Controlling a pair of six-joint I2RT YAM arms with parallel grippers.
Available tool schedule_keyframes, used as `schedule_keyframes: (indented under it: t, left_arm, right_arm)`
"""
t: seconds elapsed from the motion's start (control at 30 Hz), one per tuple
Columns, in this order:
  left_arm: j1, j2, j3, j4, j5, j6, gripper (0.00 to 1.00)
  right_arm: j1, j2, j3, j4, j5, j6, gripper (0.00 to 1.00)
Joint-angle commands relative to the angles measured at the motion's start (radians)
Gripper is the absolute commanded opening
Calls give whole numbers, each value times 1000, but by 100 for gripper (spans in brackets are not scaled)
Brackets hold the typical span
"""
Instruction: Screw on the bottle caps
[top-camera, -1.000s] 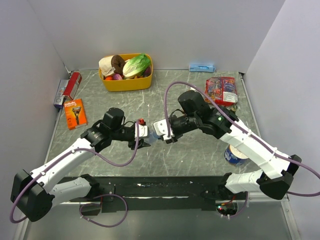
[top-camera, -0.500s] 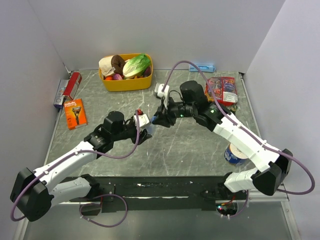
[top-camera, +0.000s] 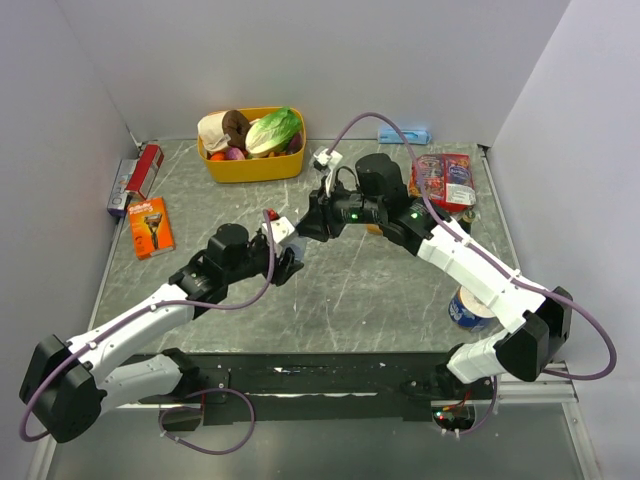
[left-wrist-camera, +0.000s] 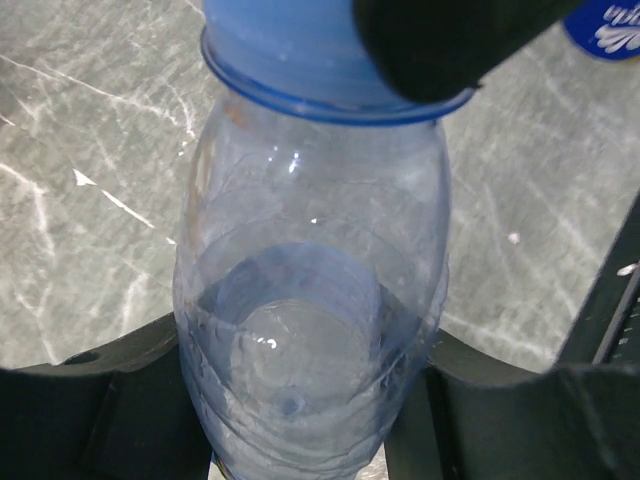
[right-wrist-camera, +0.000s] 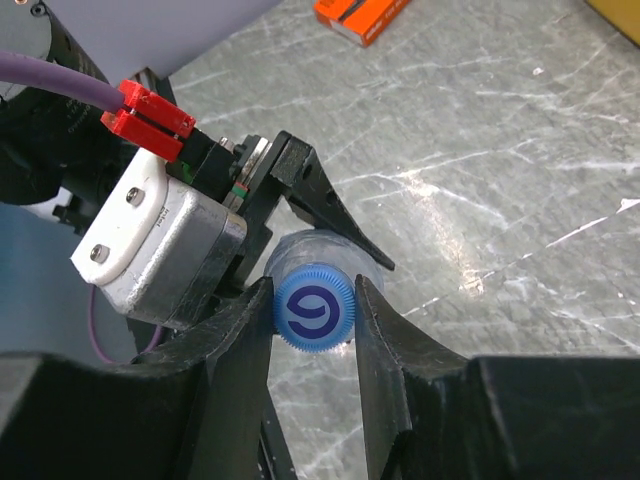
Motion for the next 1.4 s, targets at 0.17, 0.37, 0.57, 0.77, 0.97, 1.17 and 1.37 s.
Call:
schedule_keyframes:
  t: [0.17,0.37,0.57,0.77,0.97,1.17,1.37]
  left_arm:
    - [-12,-42,39,304,129,-128,1]
    - [-12,-30,42,325,120,-187,1]
    - [-12,-22,40,324,125,-211,1]
    - [-10,-2,46,307,112,-239,16]
    - [-12,15,26,290,77,-215,96]
    - [-12,4,-30,184,149,-31,96]
    - [-10,-10,-41,-14,166,128,96]
  right_arm:
    - [7,17,-24,-41,19,51,33]
    - [6,21,-47,-31,5,66,41]
    - [0,20,-69,-5,-37,75,26]
    - [-32,18,-52,-10,-102,7,0]
    - [-109,-35,-3,-126,-53,-185,0]
    - [-189,-123,-32,-219,14,-394,0]
    - [-252,-265,-229,-110,91,-552,0]
